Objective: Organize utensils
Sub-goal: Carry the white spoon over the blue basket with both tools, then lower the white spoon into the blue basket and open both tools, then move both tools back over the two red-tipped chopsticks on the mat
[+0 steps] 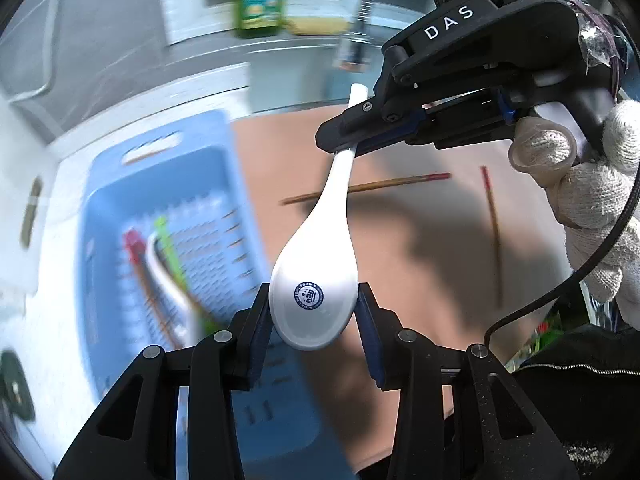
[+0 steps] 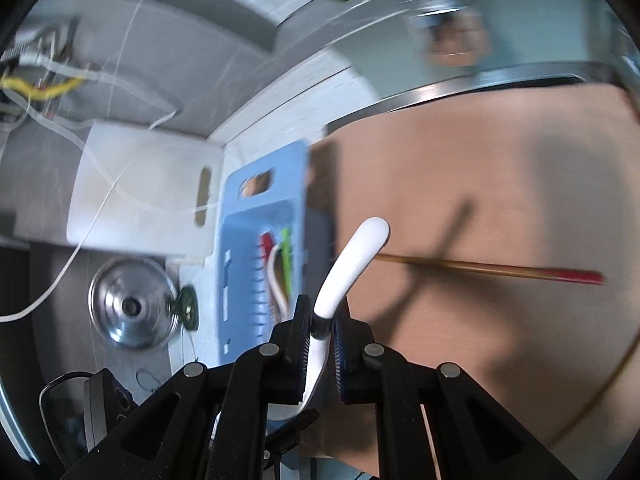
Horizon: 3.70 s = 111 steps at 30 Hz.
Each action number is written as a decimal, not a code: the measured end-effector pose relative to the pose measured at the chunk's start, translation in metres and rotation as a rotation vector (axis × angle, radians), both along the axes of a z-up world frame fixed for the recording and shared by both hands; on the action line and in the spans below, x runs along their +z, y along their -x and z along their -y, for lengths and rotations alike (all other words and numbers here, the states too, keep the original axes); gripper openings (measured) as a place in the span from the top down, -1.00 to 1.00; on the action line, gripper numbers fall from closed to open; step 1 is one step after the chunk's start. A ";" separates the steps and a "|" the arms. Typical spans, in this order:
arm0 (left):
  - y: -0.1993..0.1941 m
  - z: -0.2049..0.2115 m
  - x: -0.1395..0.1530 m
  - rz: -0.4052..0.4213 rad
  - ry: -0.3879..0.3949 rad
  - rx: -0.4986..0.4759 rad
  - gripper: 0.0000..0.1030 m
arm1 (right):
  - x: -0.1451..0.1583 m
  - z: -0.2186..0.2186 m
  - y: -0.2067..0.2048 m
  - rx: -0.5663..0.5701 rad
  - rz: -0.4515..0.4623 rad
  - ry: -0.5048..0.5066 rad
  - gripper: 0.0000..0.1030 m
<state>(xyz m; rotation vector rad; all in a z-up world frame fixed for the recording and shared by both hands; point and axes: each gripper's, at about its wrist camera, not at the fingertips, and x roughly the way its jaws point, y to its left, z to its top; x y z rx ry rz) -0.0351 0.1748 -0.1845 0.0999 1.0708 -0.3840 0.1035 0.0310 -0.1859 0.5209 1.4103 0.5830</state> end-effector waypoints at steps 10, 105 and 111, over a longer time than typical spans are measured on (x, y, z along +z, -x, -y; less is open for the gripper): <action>0.019 -0.053 -0.003 0.000 0.021 0.181 0.25 | 0.002 -0.088 0.003 0.181 0.017 0.008 0.82; -0.052 -0.001 0.003 -0.003 -0.054 0.011 0.28 | 0.008 0.078 0.024 -0.046 0.228 0.175 0.02; -0.077 0.045 -0.005 -0.038 -0.051 -0.143 0.21 | -0.001 0.153 0.041 -0.237 0.175 0.193 0.02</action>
